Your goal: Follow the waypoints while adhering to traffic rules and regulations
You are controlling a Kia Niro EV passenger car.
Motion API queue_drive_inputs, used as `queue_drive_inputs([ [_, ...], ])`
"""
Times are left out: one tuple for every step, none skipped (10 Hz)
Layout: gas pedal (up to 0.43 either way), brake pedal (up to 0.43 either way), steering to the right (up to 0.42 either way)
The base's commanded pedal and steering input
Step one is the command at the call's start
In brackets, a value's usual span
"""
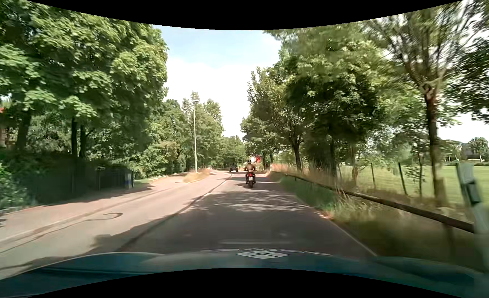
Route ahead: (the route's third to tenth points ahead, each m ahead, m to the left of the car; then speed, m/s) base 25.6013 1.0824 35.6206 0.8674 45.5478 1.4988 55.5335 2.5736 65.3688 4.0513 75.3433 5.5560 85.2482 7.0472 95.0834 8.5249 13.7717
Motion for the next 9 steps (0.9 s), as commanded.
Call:
queue_drive_inputs([
  [0.0, 0.0, -0.01],
  [0.0, 0.0, -0.009],
  [0.0, 0.0, -0.01],
  [0.0, 0.0, -0.01],
  [0.0, 0.0, -0.011],
  [0.0, 0.0, -0.011],
  [0.0, 0.0, -0.012],
  [0.0, 0.0, -0.012],
  [0.0, 0.0, -0.012],
])
